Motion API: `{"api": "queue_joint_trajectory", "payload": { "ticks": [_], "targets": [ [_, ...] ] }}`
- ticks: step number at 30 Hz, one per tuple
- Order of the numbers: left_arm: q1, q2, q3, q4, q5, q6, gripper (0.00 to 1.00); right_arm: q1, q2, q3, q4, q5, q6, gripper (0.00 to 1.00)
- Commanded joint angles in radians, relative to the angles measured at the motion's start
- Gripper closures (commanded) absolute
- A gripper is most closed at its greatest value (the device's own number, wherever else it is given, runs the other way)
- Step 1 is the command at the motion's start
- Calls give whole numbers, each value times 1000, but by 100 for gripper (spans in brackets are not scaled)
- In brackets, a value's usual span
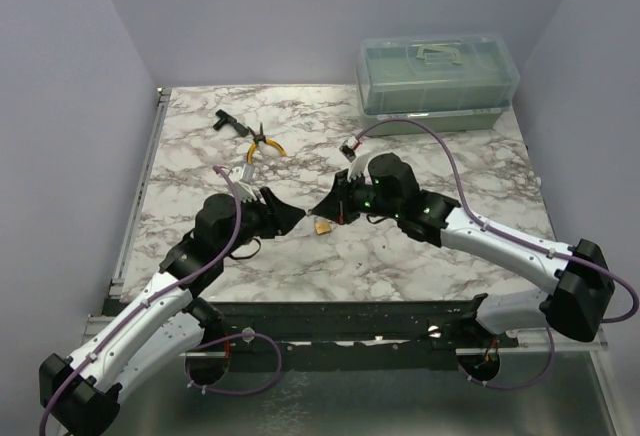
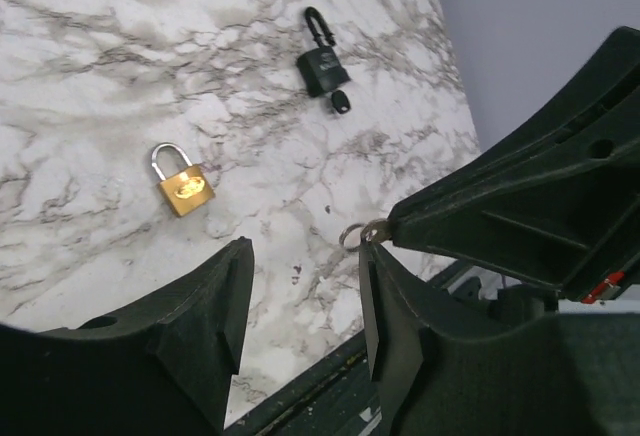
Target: Unlock with the key
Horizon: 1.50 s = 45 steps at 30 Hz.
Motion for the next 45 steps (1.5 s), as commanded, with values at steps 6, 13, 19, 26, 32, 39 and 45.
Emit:
{"api": "queue_joint_trajectory", "payload": {
  "ticks": [6, 13, 19, 26, 32, 39, 45],
  "targets": [
    [-3, 3, -80, 353, 341, 37, 55, -39, -58, 31, -301, -379, -228, 100],
    [-4, 51, -161, 651, 515, 35, 64, -53, -183, -39, -274, -535, -239, 100],
    [-43, 125, -147, 731, 598, 66, 67, -114, -224, -56, -305, -628, -256, 100],
    [-83, 181, -110, 735, 602, 108, 72, -196, -192, -43, -330, -685, -262, 100],
    [-83, 166, -117, 732, 607, 125, 74, -198, -201, -49, -323, -698, -267, 100],
    [-83, 205, -104, 732, 640, 128, 77, -199, -184, -46, -315, -704, -268, 100],
    [-87, 221, -98, 740, 661, 124, 79, -199, -165, -45, -311, -697, -268, 100]
  ]
}}
